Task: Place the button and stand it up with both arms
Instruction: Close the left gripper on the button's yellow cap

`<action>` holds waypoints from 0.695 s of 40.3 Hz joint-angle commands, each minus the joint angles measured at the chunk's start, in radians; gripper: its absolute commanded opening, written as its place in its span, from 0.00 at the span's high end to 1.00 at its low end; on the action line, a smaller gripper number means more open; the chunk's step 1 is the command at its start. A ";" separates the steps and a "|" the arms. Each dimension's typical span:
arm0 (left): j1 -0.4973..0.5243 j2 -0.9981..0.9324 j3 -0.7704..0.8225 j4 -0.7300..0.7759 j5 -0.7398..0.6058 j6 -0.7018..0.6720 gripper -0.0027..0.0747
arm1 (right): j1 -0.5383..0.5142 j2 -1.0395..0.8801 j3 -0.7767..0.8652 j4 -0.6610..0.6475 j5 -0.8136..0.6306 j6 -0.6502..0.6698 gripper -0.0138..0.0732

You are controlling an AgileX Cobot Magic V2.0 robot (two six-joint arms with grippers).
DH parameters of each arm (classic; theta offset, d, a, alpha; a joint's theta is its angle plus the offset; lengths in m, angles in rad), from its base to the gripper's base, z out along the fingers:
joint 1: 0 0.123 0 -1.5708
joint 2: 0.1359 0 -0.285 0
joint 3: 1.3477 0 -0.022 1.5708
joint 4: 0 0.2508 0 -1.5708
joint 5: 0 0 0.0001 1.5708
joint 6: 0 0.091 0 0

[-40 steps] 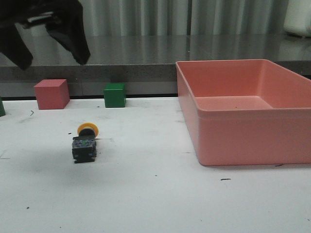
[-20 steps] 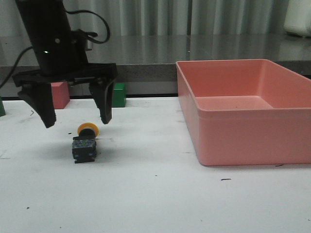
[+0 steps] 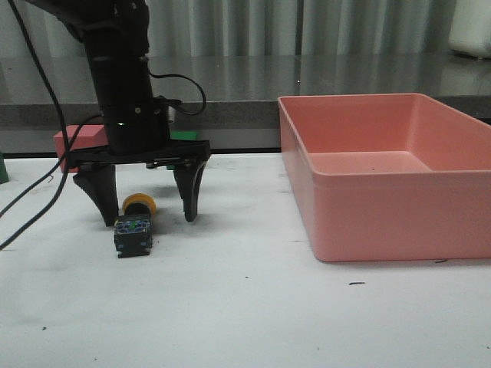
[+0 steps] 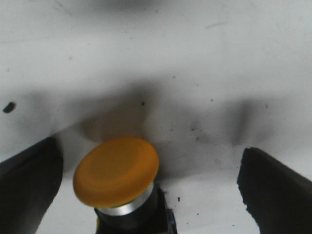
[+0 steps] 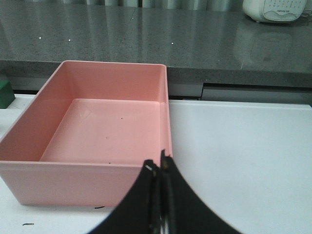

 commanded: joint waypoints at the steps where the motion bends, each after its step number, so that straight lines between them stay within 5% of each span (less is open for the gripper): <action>1: 0.004 -0.062 -0.032 -0.017 0.053 -0.015 0.18 | -0.004 0.008 -0.026 -0.016 -0.086 -0.010 0.91; 8: 0.004 -0.061 -0.032 -0.017 0.053 -0.015 0.44 | -0.004 0.008 -0.026 -0.016 -0.086 -0.010 0.91; 18: 0.004 -0.061 -0.023 -0.017 0.055 -0.015 0.51 | -0.004 0.008 -0.026 -0.016 -0.086 -0.010 0.91; 28: 0.004 -0.061 -0.023 0.012 0.055 -0.009 0.75 | -0.004 0.008 -0.026 -0.016 -0.086 -0.010 0.91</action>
